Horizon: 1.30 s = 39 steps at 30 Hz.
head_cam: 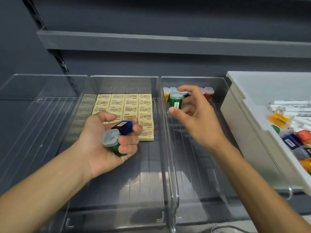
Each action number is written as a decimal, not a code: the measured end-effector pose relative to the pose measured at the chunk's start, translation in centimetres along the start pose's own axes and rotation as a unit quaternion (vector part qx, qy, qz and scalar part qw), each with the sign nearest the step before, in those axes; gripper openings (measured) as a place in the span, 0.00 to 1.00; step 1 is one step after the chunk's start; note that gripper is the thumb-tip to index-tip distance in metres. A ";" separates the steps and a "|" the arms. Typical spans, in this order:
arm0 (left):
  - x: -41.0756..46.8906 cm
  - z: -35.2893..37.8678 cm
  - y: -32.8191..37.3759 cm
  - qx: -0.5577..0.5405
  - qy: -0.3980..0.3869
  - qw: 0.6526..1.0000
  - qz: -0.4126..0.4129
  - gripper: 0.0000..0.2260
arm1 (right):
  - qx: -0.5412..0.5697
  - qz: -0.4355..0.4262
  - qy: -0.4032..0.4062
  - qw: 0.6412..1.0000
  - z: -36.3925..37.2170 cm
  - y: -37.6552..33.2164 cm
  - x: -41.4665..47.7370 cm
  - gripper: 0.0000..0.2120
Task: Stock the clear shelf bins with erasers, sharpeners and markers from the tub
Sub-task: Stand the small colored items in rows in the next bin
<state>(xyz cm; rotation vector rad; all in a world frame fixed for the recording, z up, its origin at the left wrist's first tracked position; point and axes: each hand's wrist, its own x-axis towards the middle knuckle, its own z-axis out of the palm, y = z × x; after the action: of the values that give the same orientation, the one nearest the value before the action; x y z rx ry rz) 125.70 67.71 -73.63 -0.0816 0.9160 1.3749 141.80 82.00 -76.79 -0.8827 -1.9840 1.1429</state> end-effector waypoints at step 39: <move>0.2 0.0 -0.6 0.016 -0.117 0.993 0.025 0.13 | -0.142 0.027 0.139 0.980 4.3 3.3 3.2 0.04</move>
<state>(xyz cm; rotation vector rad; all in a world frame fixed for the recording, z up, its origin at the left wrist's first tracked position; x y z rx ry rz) 126.16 67.76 -74.01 0.1262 0.7466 1.3826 137.35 83.99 -80.73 -1.1791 -1.9231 0.7241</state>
